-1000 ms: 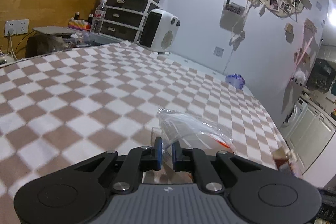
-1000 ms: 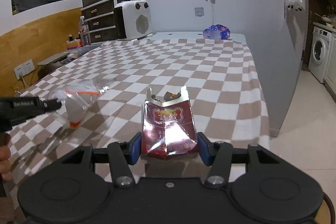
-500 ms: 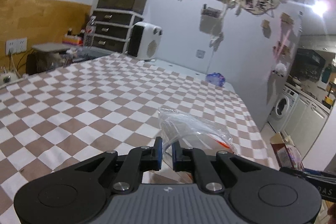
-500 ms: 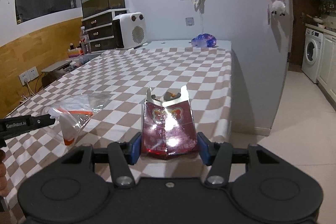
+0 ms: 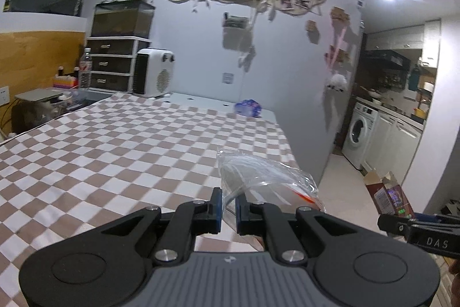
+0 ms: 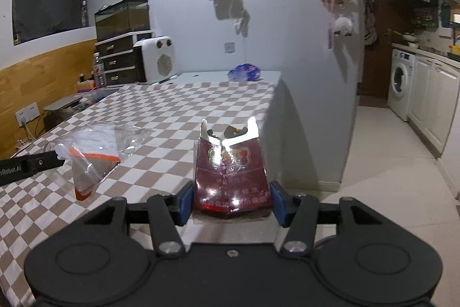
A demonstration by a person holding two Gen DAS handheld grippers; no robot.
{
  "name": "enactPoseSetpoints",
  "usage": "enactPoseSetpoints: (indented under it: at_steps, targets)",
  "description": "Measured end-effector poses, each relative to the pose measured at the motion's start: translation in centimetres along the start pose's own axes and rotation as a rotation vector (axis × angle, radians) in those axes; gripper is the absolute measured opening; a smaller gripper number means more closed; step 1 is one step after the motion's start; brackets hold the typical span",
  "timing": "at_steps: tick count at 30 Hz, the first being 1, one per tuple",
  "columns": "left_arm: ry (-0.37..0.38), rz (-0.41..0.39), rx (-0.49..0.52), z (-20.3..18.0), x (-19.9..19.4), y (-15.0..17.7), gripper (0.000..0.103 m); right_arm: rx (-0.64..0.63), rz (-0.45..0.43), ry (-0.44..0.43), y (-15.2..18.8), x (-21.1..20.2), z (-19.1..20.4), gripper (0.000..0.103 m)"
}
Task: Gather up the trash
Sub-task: 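Carry the plastic bag and red box with both tools over the wastebasket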
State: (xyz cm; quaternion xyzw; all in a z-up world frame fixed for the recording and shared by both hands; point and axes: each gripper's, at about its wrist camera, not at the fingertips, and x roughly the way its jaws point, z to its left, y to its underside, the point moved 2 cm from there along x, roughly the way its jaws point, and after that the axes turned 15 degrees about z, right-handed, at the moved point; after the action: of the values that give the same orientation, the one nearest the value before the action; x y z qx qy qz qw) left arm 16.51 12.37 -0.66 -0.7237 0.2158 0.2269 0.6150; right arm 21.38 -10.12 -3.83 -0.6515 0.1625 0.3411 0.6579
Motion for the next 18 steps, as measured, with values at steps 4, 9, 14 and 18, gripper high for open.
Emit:
enactPoseSetpoints:
  at_steps: [4, 9, 14, 18]
  targets:
    - [0.021, 0.012, 0.039, -2.6, 0.0, 0.8, 0.009, 0.011, -0.007, 0.035, 0.7, -1.6, -1.9, 0.055]
    - [0.051, 0.029, 0.082, -5.9, 0.3, 1.9, 0.009, 0.038, -0.013, 0.075, 1.8, -3.3, -4.7, 0.055]
    - [0.075, 0.048, 0.130, -9.1, 1.0, 2.8, 0.009, 0.065, -0.014, 0.111, 2.9, -4.7, -7.5, 0.055]
    - [0.094, 0.065, 0.163, -11.6, 1.6, 3.5, 0.009, 0.092, -0.014, 0.134, 3.8, -5.5, -9.9, 0.055]
